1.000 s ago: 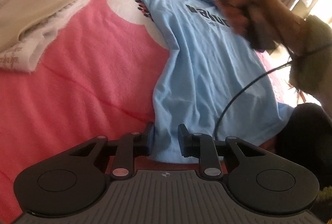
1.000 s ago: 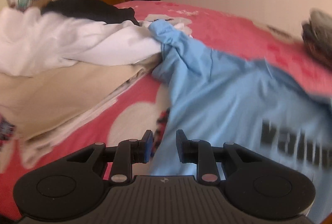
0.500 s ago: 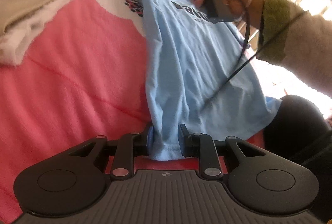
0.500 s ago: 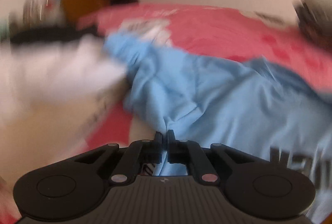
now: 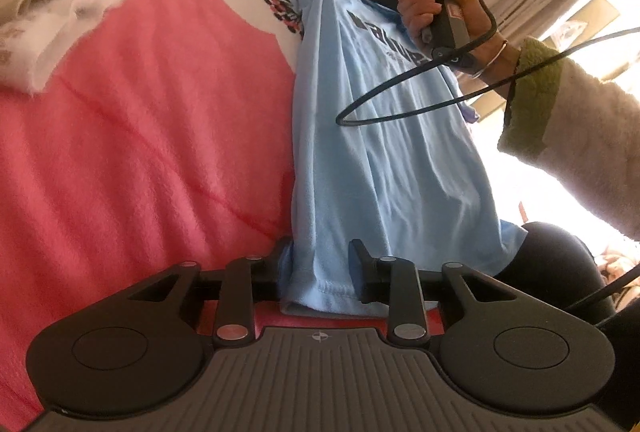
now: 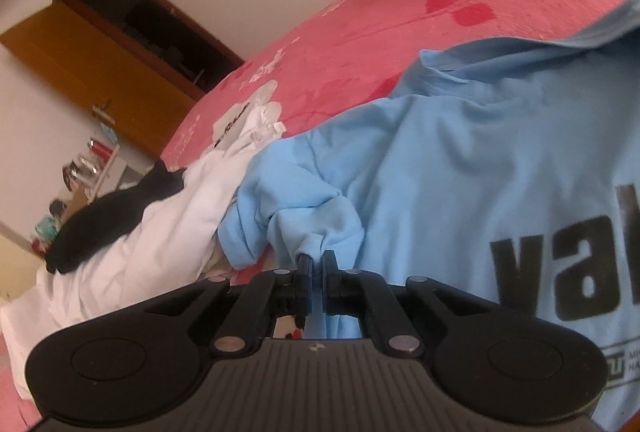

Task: Fold clothes

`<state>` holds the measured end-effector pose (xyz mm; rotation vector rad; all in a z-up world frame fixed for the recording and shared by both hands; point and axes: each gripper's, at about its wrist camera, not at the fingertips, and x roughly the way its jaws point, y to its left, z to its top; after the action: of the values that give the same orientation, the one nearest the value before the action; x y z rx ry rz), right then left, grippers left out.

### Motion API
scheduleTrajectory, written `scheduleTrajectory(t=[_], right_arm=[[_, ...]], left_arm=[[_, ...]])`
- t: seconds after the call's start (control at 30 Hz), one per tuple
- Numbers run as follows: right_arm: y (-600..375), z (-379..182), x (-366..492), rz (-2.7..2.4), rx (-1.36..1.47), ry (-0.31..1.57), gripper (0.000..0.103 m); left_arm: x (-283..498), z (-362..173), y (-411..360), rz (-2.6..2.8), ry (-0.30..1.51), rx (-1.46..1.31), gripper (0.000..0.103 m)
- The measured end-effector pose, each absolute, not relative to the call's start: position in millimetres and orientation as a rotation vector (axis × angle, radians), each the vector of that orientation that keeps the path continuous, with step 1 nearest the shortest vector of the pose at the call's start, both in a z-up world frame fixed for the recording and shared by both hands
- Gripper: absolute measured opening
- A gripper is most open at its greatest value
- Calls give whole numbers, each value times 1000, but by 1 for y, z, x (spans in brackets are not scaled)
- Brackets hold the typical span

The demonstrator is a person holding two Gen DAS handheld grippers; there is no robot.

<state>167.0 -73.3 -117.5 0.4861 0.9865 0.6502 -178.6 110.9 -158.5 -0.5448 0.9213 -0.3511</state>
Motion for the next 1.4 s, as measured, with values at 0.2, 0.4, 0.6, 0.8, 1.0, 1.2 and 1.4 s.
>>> scheduleTrajectory(t=[0.2,0.4,0.6,0.8,1.0,1.2,1.4], right_arm=[[-61,-107,162,684,436,954,4],[-54,-119,164,634,300,982,4],[-58,-131,166,592,275,1009,5],[-54,-129,167,612,210,1005,5],[-58,-132,168,619,230,1006,5],[-54,-129,164,632,189,984,5],[-49,-103,154,733,212,880,5]], left_arm=[[-195,-146,115,-296,846,-555,4],[-199,-145,108,-349,847,-523,4],[-196,-141,99,-434,855,-475,15],[-201,-140,105,-455,850,-517,34],[-196,-145,114,-382,865,-551,34],[-185,-152,115,-312,897,-561,24],[-207,-137,127,-230,807,-636,1]])
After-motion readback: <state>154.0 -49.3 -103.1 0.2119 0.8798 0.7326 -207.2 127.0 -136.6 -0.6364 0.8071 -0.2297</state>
